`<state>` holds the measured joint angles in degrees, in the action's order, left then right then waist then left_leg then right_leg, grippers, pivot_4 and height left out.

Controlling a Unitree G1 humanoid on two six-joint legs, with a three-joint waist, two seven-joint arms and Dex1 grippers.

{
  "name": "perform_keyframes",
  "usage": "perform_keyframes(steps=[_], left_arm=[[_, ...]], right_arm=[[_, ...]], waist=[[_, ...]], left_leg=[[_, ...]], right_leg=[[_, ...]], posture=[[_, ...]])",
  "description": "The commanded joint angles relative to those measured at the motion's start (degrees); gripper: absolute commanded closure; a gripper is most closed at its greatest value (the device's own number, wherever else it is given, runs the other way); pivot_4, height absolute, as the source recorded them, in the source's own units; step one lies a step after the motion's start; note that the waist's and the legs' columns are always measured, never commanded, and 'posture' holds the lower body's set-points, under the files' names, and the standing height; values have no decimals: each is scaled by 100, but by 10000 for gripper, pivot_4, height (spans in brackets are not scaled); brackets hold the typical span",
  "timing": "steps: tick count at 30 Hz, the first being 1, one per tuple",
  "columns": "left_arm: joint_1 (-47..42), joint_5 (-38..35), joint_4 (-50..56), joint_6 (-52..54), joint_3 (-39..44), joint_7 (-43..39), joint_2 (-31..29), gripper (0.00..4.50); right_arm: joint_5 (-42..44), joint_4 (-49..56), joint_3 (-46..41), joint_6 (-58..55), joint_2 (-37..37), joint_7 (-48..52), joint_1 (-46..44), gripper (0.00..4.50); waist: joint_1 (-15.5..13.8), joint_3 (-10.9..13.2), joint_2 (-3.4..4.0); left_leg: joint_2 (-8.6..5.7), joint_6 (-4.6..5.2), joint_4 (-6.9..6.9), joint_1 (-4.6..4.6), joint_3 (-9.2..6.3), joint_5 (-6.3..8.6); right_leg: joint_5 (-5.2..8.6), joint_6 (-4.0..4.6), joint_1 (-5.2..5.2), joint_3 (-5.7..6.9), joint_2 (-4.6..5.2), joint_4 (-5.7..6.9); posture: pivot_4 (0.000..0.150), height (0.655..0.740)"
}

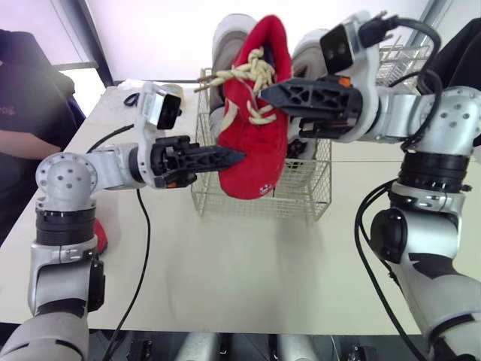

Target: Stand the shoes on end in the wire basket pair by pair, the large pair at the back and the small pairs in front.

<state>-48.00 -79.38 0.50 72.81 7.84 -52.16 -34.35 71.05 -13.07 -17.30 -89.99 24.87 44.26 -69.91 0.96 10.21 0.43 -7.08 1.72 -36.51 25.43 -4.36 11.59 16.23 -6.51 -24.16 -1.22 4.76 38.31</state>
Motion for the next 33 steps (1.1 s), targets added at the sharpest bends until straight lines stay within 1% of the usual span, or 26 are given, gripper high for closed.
perform_keyframes(steps=[1,3,4,6,7,8,10,12,14,15,17,19,21,23,25,28,33], left_arm=[[-52,-40,97,10,99,65,46,42396],[-35,-33,108,18,103,108,85,42396],[-23,-23,117,18,102,128,101,42396],[10,-4,141,25,100,181,116,42396],[33,31,159,22,97,204,102,37431],[53,40,186,24,100,234,94,32073],[158,193,321,-2,62,219,-24,24267],[280,296,518,-50,70,196,-144,14273],[530,584,962,-290,95,141,-357,4486],[691,807,1211,-464,92,104,-511,329],[943,1118,1548,-759,103,42,-737,329],[1194,1417,1837,-1064,238,29,-986,329],[1369,1452,1965,-1221,660,232,-1190,329],[1537,1520,2037,-1341,1018,443,-1375,329],[1682,1439,2091,-1362,1316,697,-1444,329],[1914,1346,2247,-1389,1572,970,-1442,329],[2208,1101,2515,-1430,1728,1355,-1362,329]], right_arm=[[298,173,-156,70,-81,-33,-220,11258],[331,186,-161,60,-100,-85,-221,21234],[342,202,-160,59,-108,-111,-215,24699],[372,200,-187,58,-133,-190,-210,33244],[369,218,-191,70,-133,-224,-202,36559],[381,239,-201,70,-130,-255,-193,37816],[355,325,-205,118,-93,-338,-172,37818],[331,405,-203,154,-48,-416,-155,37820],[272,550,-184,194,48,-490,-122,37820],[192,667,-135,232,132,-507,-93,37820],[30,926,18,342,314,-463,-7,37820],[-310,1360,361,640,626,-266,174,37820],[-964,1855,889,1332,1111,159,461,37820],[-1759,2046,1305,2438,1460,682,765,37820],[-2346,1924,1632,3267,1725,1208,985,37820],[-2931,1540,1843,4335,1876,1928,1214,37820],[-3430,674,1900,5439,1948,2963,1280,37820]], waist=[[1,0,0],[1,0,0],[1,0,0],[2,0,0],[1,0,0],[1,0,0],[2,0,0],[11,0,0],[20,0,0],[23,0,0],[12,0,0],[-8,0,0],[-19,0,0],[-17,0,-1],[-15,0,-1],[-15,0,-1],[-19,1,-2]], left_leg=[[0,0,0,0,0,0],[0,0,0,0,0,0],[0,0,0,0,0,0],[0,0,0,0,0,0],[0,0,0,0,0,0],[0,0,0,0,0,0],[0,0,1,0,0,0],[0,0,3,0,0,0],[0,0,9,0,0,0],[0,-1,11,0,0,0],[0,-5,21,0,2,-3],[1,-8,30,0,3,-5],[1,-8,33,0,2,-5],[1,14,32,0,2,9],[1,17,30,-3,5,10],[1,17,31,-4,6,9],[2,11,32,-3,6,5]], right_leg=[[0,0,0,0,0,0],[0,0,0,0,0,0],[0,0,0,0,0,0],[0,0,0,0,0,0],[0,0,0,0,0,0],[0,0,0,0,0,0],[0,0,0,0,0,0],[0,0,-2,0,0,0],[0,0,-5,-1,0,-1],[0,1,-9,-1,0,-1],[0,1,-13,-3,1,-1],[-1,3,-15,-3,2,-7],[-1,3,-15,-2,2,-12],[-1,3,-19,-2,1,-16],[-1,3,-18,-2,1,-18],[-1,3,-15,-2,1,-18],[-2,3,-10,-2,1,-17]], posture=[[1500,7400],[1500,7400],[1500,7400],[1500,7400],[1500,7400],[1500,7400],[1500,7400],[1500,7400],[1500,7400],[1500,7400],[1500,7400],[1500,7400],[1500,7400],[1500,7400],[1500,7400],[1500,7400],[1500,7400]])
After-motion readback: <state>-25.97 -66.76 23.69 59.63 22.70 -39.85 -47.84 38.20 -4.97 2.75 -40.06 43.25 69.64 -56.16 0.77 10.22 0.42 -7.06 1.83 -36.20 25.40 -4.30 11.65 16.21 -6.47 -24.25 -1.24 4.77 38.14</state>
